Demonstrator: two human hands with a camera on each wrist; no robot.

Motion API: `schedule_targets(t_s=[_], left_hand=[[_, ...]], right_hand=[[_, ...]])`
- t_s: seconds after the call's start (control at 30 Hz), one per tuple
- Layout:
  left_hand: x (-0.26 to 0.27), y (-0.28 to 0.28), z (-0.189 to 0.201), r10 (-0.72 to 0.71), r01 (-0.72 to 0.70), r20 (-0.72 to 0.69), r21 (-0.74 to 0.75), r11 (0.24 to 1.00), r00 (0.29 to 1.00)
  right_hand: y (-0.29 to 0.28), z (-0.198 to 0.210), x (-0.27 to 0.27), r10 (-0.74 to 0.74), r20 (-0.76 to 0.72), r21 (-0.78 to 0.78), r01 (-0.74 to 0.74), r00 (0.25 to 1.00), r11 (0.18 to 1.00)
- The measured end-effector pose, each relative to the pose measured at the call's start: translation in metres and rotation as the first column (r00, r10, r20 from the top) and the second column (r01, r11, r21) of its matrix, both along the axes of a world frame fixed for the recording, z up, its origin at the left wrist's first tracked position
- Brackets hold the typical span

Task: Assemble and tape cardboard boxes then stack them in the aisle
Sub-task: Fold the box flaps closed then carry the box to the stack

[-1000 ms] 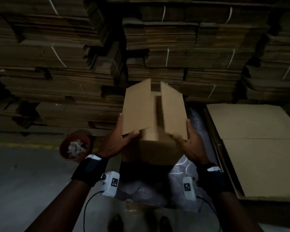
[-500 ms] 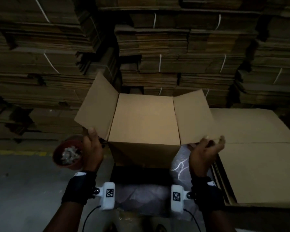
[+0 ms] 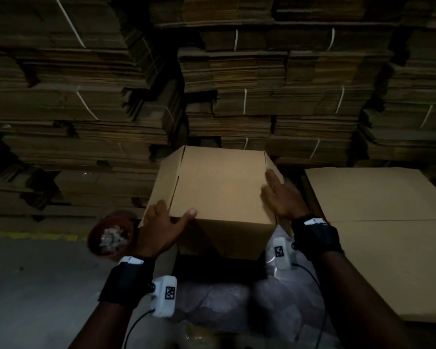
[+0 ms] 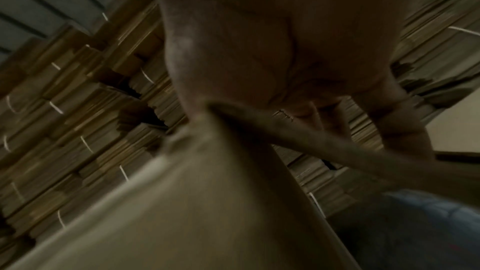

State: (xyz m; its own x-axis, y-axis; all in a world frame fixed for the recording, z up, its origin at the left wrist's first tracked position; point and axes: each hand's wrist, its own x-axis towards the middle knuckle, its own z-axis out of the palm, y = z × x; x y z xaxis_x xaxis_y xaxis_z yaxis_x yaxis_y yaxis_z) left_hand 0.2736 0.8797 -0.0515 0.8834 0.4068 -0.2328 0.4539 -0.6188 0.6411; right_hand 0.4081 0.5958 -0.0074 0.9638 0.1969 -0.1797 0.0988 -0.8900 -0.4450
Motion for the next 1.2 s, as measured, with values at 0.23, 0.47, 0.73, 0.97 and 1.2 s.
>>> schedule_targets(t_s=[0.23, 0.47, 0.73, 0.97, 1.2], left_hand=[[0.028, 0.023, 0.000, 0.050, -0.057, 0.119, 0.057, 0.997, 0.992], [0.089, 0.025, 0.013, 0.110, -0.103, 0.352, -0.037, 0.994, 0.930], [0.110, -0.010, 0.041, -0.510, 0.400, 0.136, 0.464, 0.791, 0.850], [0.094, -0.036, 0.047, -0.735, 0.671, -0.057, 0.461, 0.580, 0.675], [0.091, -0.038, 0.050, -0.788, 0.778, -0.245, 0.475, 0.411, 0.565]], right_hand=[[-0.038, -0.011, 0.002, 0.010, 0.003, -0.052, -0.010, 1.000, 0.999], [-0.056, -0.009, -0.022, 0.238, 0.147, -0.106, -0.224, 0.960, 0.969], [-0.028, -0.005, -0.044, 0.378, 0.227, -0.088, -0.367, 0.898, 0.926], [-0.013, 0.018, -0.035, 0.460, 0.022, -0.104, -0.456, 0.888, 0.884], [0.009, 0.023, -0.021, 0.449, 0.005, -0.109, -0.446, 0.893, 0.888]])
